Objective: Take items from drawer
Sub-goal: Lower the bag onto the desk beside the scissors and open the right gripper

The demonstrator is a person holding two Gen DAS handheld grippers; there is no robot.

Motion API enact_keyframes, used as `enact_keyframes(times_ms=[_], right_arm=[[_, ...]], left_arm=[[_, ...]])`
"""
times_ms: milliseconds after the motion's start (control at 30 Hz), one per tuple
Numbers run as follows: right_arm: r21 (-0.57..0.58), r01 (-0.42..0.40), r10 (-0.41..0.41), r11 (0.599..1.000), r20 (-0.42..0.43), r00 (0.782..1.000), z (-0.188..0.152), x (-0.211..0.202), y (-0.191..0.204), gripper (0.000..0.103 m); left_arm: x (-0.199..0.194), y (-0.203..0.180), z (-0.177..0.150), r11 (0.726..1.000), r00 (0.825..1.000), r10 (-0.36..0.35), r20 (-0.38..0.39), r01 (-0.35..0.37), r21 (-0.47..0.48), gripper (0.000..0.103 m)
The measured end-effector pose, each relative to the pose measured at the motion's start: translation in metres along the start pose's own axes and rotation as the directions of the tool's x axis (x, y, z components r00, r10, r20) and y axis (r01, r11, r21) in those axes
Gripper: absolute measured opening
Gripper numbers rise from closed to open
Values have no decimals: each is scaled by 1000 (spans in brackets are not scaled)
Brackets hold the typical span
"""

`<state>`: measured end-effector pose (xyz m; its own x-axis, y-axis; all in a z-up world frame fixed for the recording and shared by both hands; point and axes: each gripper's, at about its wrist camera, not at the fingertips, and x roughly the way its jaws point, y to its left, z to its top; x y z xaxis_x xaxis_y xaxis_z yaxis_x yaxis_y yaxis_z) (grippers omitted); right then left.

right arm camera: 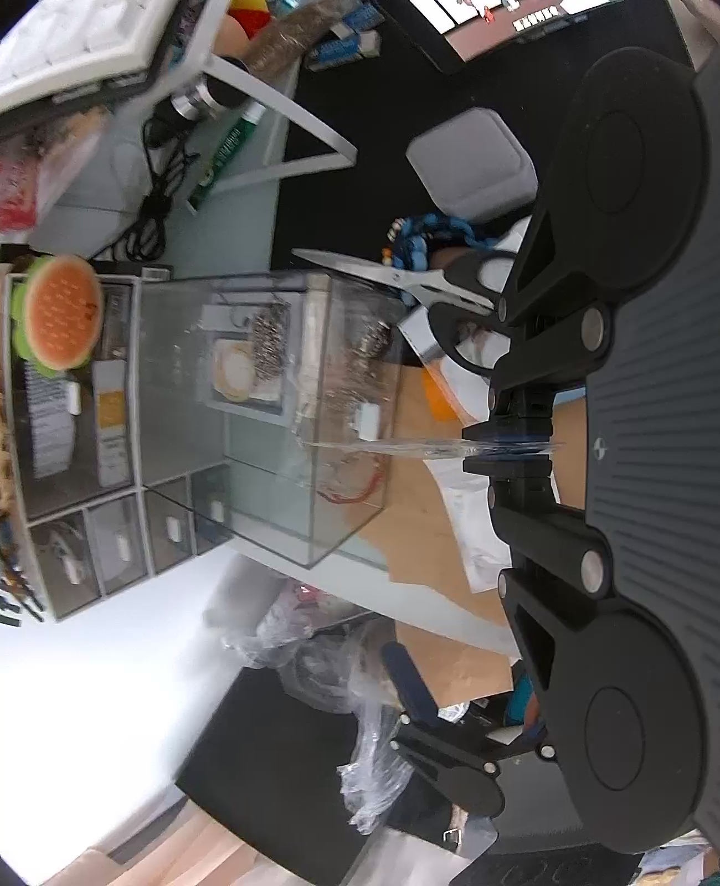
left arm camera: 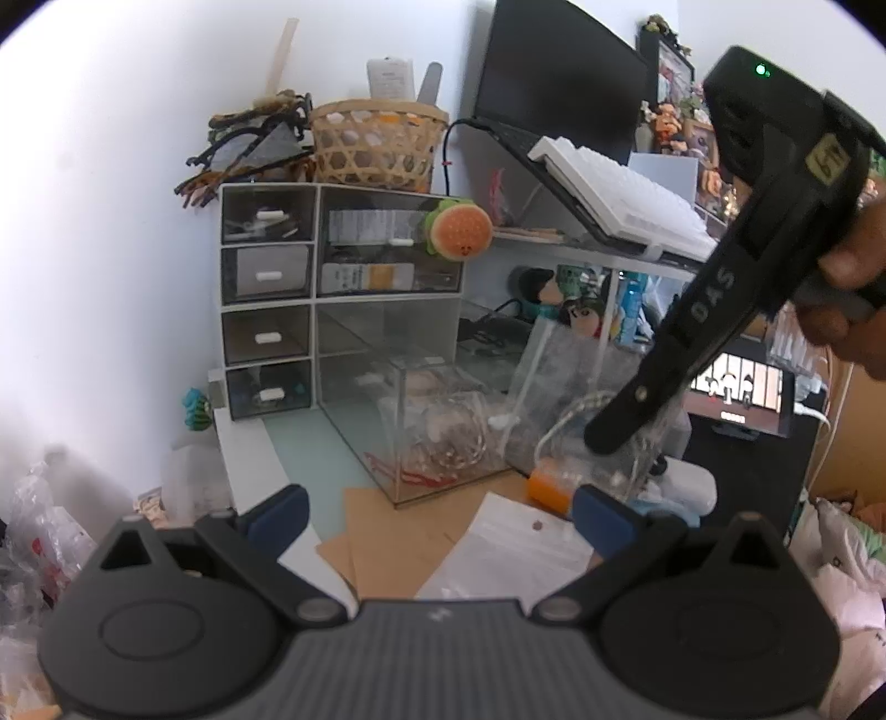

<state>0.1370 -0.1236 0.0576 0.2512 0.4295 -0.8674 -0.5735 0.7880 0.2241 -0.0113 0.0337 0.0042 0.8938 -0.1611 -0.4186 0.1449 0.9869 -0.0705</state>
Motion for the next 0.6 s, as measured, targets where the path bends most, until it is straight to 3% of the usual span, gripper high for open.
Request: enact_keyframes(times_ms=[600], right_arm=[[33,-30,31,999,-45,998,0,38,-4,4]], left_arm=[[4,9,-3,1000,1000,6,-19,-6,-17,103]])
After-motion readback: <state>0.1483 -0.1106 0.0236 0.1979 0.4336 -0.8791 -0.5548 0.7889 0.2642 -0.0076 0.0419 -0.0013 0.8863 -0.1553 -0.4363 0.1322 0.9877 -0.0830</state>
